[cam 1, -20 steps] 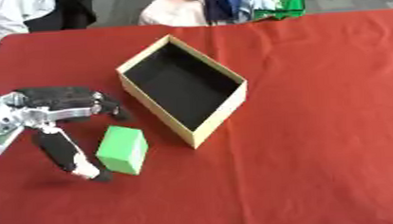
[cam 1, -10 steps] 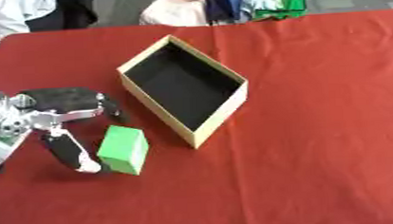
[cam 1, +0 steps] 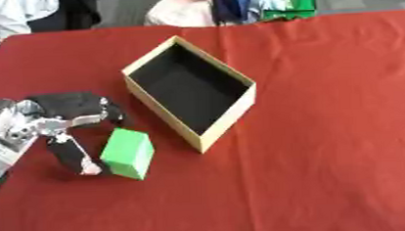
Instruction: Pick up objects on the table and place them in the box.
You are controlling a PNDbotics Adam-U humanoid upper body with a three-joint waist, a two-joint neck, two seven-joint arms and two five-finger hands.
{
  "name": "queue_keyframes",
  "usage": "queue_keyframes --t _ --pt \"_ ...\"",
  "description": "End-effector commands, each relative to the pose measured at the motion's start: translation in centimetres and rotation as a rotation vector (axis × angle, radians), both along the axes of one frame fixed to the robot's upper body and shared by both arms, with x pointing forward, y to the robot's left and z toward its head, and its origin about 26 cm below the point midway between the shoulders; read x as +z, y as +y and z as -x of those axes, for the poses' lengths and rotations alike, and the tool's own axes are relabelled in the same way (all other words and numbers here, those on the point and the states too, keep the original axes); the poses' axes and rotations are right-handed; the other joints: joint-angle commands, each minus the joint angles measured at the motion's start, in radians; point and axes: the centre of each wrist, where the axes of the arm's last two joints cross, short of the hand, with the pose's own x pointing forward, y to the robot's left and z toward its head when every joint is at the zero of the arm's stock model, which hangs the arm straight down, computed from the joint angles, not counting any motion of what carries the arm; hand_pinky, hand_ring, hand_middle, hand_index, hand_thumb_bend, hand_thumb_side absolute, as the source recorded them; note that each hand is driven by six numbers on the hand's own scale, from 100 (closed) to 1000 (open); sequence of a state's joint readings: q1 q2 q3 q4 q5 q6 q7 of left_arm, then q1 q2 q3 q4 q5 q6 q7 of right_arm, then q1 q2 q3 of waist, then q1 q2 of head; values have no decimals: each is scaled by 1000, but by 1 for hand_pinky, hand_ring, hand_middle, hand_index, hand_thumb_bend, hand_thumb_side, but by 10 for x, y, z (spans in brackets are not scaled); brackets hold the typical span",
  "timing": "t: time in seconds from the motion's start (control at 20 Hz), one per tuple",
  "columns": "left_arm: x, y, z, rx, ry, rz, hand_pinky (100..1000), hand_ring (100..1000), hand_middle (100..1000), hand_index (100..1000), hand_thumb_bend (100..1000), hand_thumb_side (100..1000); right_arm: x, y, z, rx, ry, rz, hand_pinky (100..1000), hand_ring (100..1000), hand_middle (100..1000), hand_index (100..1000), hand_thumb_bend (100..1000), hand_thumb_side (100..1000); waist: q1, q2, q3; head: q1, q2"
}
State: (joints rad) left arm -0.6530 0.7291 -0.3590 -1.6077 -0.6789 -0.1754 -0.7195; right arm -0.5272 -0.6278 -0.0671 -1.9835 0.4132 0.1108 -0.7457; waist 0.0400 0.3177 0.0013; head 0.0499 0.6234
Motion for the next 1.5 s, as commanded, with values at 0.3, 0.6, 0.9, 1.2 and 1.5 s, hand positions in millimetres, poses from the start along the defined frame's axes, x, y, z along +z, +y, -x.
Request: queue_keyframes --t 0.3,0.6,0.9,1.2,1.5 --pt "8 -2 0 0 12 13 673 676 592 786 434 100 7 -1 5 -3 -29 1 770 720 752 726 100 100 9 -23 2 3 -1" --pt "12 -1 3 14 2 34 649 640 559 634 404 100 6 -1 4 -4 -27 1 770 720 751 727 100 100 8 -25 4 2 -1" --pt "16 4 5 31 -37 2 699 726 656 785 509 100 5 -1 4 -4 -24 1 770 719 750 727 100 100 9 -28 9 0 -2" --pt "16 3 7 -4 -67 -59 834 850 823 972 669 198 5 -1 4 -3 -25 0 770 719 750 727 100 100 11 -31 11 1 -4" --pt "16 0 6 -32 -48 -53 829 844 818 959 648 230 5 -1 4 -4 -24 -3 770 720 750 727 100 100 11 -31 10 2 -5"
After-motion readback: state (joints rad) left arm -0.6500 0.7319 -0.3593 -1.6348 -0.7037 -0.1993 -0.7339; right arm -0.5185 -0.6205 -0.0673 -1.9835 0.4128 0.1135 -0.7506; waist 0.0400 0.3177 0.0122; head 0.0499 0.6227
